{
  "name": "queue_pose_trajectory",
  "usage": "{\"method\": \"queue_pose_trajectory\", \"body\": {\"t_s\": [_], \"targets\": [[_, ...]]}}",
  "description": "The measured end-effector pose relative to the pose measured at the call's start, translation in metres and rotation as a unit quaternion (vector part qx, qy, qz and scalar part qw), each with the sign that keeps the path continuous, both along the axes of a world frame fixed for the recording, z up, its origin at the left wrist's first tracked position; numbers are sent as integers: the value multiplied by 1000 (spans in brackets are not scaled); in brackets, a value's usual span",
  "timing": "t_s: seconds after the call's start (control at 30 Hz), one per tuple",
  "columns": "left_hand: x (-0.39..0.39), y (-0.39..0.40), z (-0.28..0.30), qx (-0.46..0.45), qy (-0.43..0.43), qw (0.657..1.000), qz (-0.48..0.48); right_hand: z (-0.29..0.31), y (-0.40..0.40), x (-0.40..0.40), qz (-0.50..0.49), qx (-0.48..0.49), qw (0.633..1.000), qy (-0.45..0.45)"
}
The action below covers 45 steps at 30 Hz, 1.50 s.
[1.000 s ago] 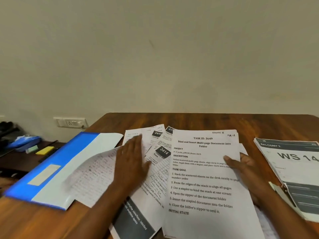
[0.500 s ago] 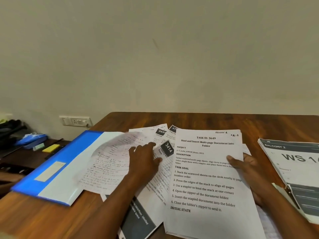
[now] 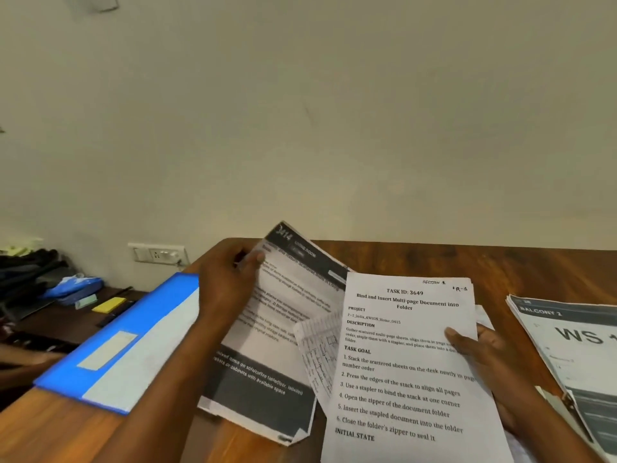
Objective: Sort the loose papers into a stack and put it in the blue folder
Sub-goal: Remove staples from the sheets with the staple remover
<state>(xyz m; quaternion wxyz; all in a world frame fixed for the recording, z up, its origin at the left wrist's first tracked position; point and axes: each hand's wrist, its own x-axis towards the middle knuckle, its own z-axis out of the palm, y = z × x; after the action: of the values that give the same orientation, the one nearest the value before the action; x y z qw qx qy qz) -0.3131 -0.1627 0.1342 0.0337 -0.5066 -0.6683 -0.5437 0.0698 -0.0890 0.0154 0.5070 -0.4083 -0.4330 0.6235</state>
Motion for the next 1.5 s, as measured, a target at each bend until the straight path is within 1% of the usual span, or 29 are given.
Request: {"method": "queue_pose_trajectory", "body": {"t_s": [0.1,0.17,0.3,0.5,0.6,0.63,0.7,0.87,1.07,1.2,1.37,1.5], "targets": [[-17,-8,18,51,-30,998,1,1,-2,1,10,-2,1000,18],[-26,-13,26,77,-50,996,0,2,-2,3,-1,-7,1000,25],[-31,-18,32,98,-114,988,-28,5,-5,6,-11,-8,999,34],[-2,-9,7,71,-172,978,-91,6,-8,4,-26,-19,999,19],[14,-1,-14,65,-155,978,-125,6,-8,4,-45,-8,999,27],[21,1,-20,62,-161,976,-130,6,-8,5,-53,-6,998,31],[32,2,-27,55,-182,974,-127,7,-8,6,-67,-2,997,34],[42,6,-38,78,-199,967,-135,5,-6,5,-73,1,996,45],[44,7,-42,84,-215,963,-136,8,-7,2,-86,14,995,39],[46,9,-45,80,-225,961,-139,25,-12,10,-136,11,990,30],[47,13,-47,81,-232,959,-140,36,-15,29,-241,-11,968,76],[43,18,-51,69,-246,958,-128,40,-14,33,-289,-22,952,99]]}}
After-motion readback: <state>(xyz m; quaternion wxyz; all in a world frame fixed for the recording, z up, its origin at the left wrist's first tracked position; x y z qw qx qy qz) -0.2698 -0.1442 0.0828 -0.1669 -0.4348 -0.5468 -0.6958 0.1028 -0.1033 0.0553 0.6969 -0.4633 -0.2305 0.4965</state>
